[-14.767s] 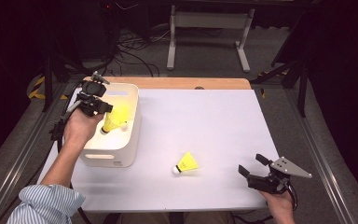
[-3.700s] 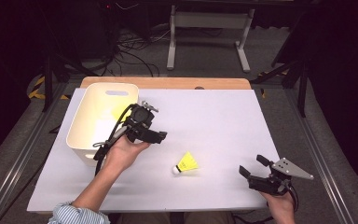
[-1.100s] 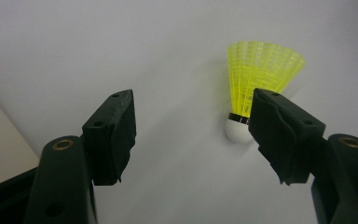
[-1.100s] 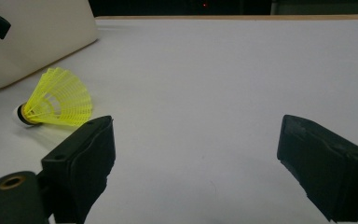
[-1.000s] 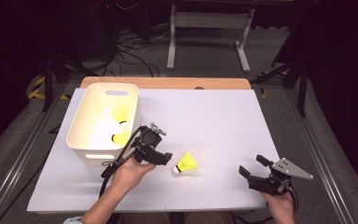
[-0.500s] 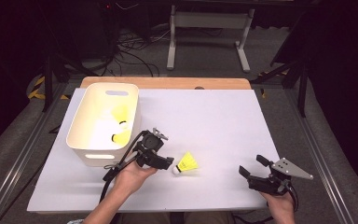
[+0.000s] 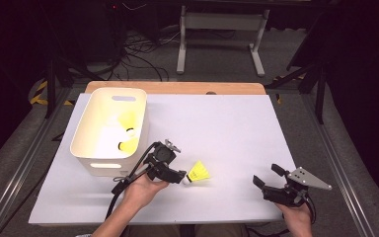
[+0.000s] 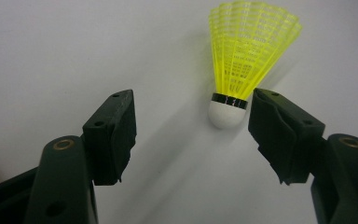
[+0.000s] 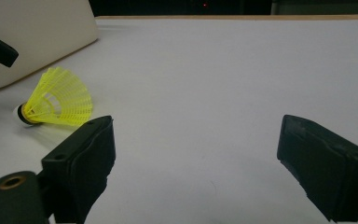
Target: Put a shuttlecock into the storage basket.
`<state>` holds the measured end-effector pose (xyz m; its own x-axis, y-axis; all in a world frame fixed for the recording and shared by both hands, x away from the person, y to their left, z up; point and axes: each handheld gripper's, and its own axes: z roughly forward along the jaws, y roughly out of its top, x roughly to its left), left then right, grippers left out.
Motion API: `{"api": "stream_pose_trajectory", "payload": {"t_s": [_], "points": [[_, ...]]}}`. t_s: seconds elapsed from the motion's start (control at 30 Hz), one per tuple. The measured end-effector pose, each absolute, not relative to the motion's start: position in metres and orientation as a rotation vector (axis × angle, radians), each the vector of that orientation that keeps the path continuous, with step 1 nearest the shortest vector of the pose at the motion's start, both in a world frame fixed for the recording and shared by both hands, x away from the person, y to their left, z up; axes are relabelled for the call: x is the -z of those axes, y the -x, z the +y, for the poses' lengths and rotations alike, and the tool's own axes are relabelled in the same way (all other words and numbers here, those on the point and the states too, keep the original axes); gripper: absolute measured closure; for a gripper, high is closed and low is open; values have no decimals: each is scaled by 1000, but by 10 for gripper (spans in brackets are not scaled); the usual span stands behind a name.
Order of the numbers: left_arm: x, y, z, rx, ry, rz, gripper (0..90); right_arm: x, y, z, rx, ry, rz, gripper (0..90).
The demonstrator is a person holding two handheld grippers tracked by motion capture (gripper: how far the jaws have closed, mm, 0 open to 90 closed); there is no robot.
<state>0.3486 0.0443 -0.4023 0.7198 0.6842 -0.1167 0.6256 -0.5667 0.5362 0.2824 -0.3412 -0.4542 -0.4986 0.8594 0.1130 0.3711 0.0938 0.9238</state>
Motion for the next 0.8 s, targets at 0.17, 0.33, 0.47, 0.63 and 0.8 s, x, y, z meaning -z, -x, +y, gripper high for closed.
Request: {"api": "stream_pose_trajectory", "payload": {"t_s": [0.17,0.33,0.47,0.63,0.8], "points": [[406,-347,41,-128,-2376,985,333,454,-282,-341,-1397,-1199,1912,121],[407,-346,39,-123,-2382,979,332,454,-282,-341,-1397,-1201,1912,121],[408,-346,36,-116,-2387,973,332,454,-282,-341,-1397,-1201,1912,121],[411,-345,33,-109,-2404,959,332,454,-282,-341,-1398,-1203,1912,121],[413,-345,30,-104,-2413,956,334,454,-283,-341,-1398,-1201,1914,121]]}}
